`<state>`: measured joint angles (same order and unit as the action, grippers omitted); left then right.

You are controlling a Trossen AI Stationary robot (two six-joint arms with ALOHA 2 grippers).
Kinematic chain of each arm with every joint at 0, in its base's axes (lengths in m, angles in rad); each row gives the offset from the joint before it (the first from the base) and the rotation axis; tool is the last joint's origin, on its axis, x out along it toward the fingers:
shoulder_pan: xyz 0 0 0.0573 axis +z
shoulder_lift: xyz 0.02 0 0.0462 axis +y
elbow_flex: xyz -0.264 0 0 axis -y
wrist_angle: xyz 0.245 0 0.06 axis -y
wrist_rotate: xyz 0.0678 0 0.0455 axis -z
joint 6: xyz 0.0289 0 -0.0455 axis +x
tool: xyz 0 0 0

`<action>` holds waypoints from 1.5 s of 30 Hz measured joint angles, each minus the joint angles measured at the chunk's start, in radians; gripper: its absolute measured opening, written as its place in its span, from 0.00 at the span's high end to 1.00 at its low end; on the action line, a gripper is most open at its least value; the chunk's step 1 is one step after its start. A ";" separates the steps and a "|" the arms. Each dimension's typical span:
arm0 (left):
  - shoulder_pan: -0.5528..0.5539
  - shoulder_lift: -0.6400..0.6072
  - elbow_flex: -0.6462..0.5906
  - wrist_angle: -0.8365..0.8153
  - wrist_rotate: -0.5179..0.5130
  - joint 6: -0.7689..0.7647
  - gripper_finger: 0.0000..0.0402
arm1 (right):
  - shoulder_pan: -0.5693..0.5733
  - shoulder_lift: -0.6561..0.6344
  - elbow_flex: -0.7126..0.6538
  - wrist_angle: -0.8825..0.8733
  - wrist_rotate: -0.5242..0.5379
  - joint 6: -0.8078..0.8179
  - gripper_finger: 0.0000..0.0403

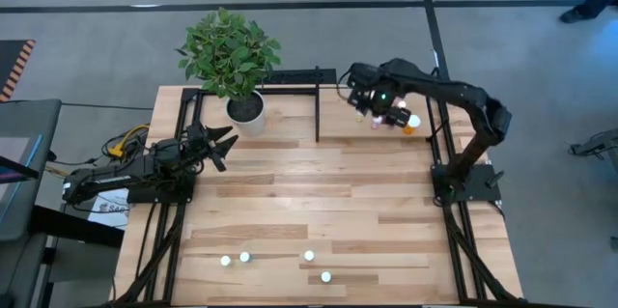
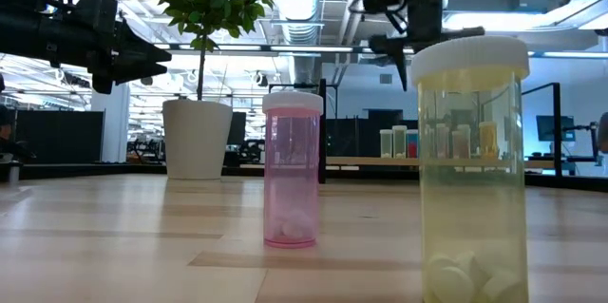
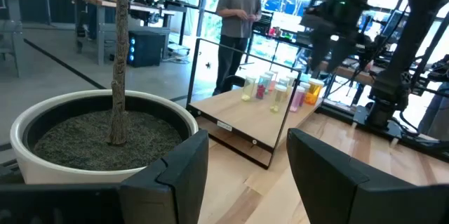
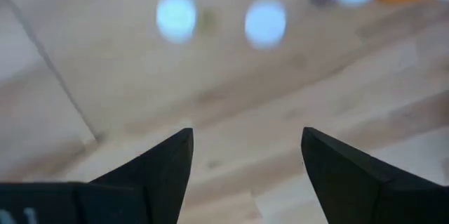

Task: Pick and place medicine bottles onto shelf by color
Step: Put the right yellow pill bottle on the shelf

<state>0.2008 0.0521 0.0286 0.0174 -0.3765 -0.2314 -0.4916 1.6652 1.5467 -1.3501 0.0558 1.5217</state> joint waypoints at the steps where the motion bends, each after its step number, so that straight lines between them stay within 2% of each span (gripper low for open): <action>1: 0.000 0.000 0.000 0.000 0.000 0.000 0.55 | 0.026 -0.003 0.000 -0.010 0.000 -0.001 0.29; 6: 0.000 0.000 0.000 0.000 0.000 0.000 0.55 | 0.186 -0.005 0.001 -0.067 -0.001 0.067 0.29; 10: 0.000 0.000 0.000 0.000 0.000 0.000 0.55 | 0.364 -0.005 0.001 -0.089 -0.009 0.157 0.29; 16: 0.000 0.000 0.000 0.000 0.000 0.000 0.55 | 0.639 -0.004 0.001 -0.001 -0.001 0.329 0.29; 20: 0.000 0.000 0.000 0.000 0.000 0.000 0.55 | 0.755 0.011 0.000 0.056 0.011 0.441 0.29; 26: 0.000 0.000 0.000 0.000 0.000 0.000 0.55 | 0.829 0.073 0.002 0.129 -0.028 0.489 0.29; 33: 0.000 0.008 0.000 0.001 0.002 0.000 0.55 | 0.847 0.173 0.020 0.317 -0.192 0.460 0.29; 38: 0.000 0.024 0.000 0.000 0.003 0.000 0.55 | 0.901 0.277 0.133 0.346 -0.215 0.465 0.29; 45: 0.000 0.038 0.000 0.001 0.002 0.000 0.55 | 0.983 0.417 0.322 0.341 -0.192 0.464 0.29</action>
<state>0.2005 0.0896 0.0288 0.0180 -0.3746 -0.2310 0.4918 2.0822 1.8683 -1.0091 -0.1361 1.9860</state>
